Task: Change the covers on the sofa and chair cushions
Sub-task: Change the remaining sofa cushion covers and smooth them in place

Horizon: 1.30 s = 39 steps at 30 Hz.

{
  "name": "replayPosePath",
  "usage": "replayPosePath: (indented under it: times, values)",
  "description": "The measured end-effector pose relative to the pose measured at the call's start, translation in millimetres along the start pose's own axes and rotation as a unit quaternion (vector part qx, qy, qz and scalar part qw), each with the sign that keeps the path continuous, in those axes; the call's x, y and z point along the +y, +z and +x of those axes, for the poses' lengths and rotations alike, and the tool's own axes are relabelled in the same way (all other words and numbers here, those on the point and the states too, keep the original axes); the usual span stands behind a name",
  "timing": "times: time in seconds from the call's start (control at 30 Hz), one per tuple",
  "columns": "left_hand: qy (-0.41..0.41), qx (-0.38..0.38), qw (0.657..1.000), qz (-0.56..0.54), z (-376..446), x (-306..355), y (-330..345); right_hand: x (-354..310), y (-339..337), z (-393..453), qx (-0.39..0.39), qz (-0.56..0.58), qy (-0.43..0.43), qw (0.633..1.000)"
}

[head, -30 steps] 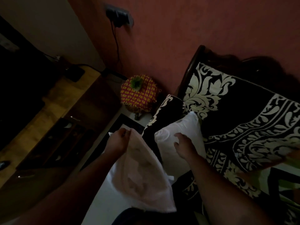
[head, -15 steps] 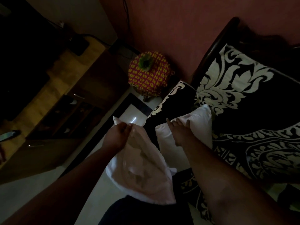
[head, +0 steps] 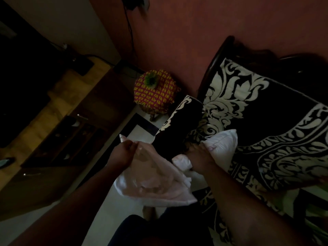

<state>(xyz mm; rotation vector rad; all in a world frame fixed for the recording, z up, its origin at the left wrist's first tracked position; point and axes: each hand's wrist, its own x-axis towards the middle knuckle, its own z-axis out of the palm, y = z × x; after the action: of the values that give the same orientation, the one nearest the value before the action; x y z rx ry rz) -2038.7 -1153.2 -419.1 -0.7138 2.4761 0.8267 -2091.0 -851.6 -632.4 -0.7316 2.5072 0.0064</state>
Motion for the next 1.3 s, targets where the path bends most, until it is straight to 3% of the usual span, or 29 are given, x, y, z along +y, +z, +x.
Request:
replayPosePath:
  times: [0.13, 0.23, 0.4, 0.7, 0.8, 0.97, 1.3]
  values:
    - [-0.005, 0.003, 0.998, -0.056, -29, 0, -13, -9, -82, -76, 0.024, 0.032, 0.068, 0.997]
    - [-0.006, -0.008, 0.982, -0.188, -57, 4, -21, -19, -107, -120, 0.061, 0.045, 0.121, 0.99]
    - [0.039, -0.009, 0.978, -0.203, -47, -56, -26, -65, -126, -182, 0.138, 0.009, 0.167, 0.976]
    - [0.123, -0.041, 0.938, -0.322, -82, -84, -44, -142, -130, -285, 0.304, 0.077, 0.231, 0.921]
    - [0.147, -0.028, 0.928, -0.342, -97, -80, -53, -164, -142, -308, 0.33, 0.06, 0.229, 0.914]
    - [0.179, 0.061, 0.923, -0.335, -109, -70, -58, -181, -162, -345, 0.38, 0.053, 0.211, 0.899]
    - [0.196, 0.162, 0.922, -0.293, -167, -25, -54, -160, -173, -441, 0.493, 0.043, 0.133, 0.859]
